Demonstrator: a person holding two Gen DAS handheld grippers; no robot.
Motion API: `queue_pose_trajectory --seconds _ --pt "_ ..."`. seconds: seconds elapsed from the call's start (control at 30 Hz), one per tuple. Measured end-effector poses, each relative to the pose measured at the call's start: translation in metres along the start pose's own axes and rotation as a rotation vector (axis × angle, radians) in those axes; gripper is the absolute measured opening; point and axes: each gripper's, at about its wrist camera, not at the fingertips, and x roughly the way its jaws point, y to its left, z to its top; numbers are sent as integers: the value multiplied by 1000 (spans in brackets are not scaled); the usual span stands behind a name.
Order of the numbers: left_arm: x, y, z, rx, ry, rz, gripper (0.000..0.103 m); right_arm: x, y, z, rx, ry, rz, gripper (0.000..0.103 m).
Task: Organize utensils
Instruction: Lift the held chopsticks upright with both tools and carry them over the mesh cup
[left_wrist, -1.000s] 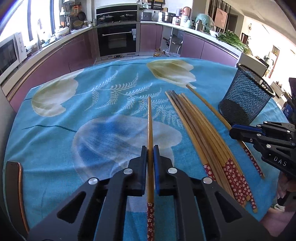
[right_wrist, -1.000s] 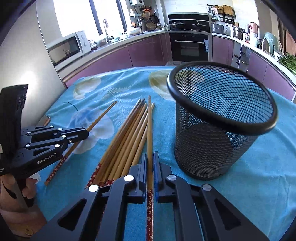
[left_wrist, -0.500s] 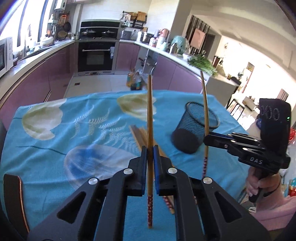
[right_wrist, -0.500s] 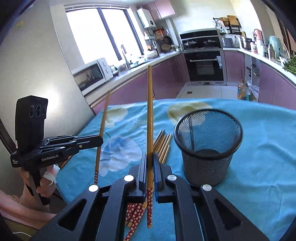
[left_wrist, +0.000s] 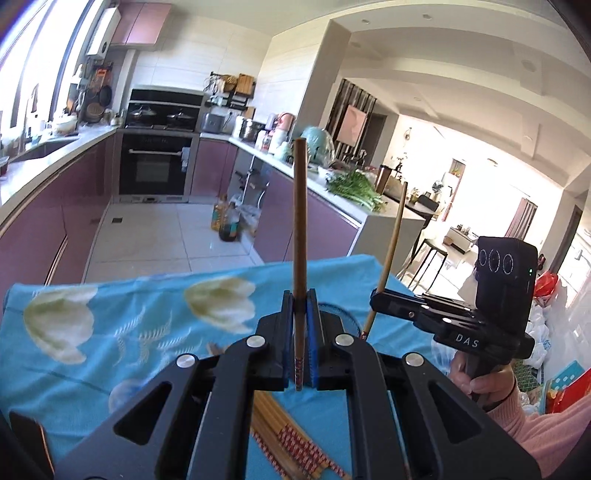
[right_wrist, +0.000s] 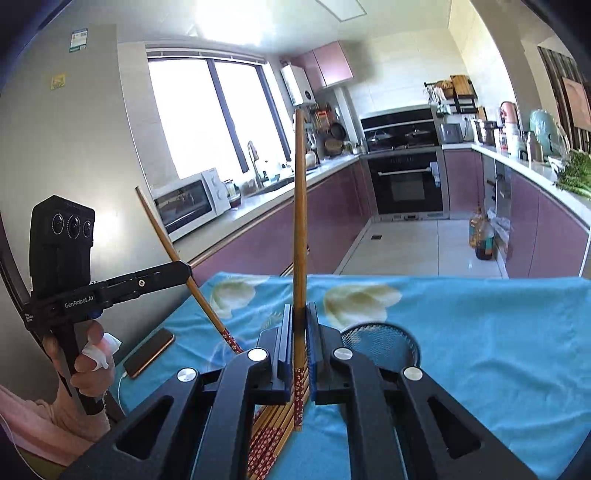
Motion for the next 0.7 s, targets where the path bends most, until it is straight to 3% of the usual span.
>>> queue_pose_trajectory --seconds 0.2,0.37,0.5,0.7 --pt "20 -22 32 25 -27 -65 8 -2 -17 15 -7 -27 -33 6" --pt "45 -36 44 53 -2 -70 8 4 -25 25 -10 -39 -52 6" --pt "74 -45 38 92 82 -61 8 17 -35 25 -7 -19 -67 6" --pt "115 -42 10 129 236 -51 8 43 -48 8 15 104 -71 6"
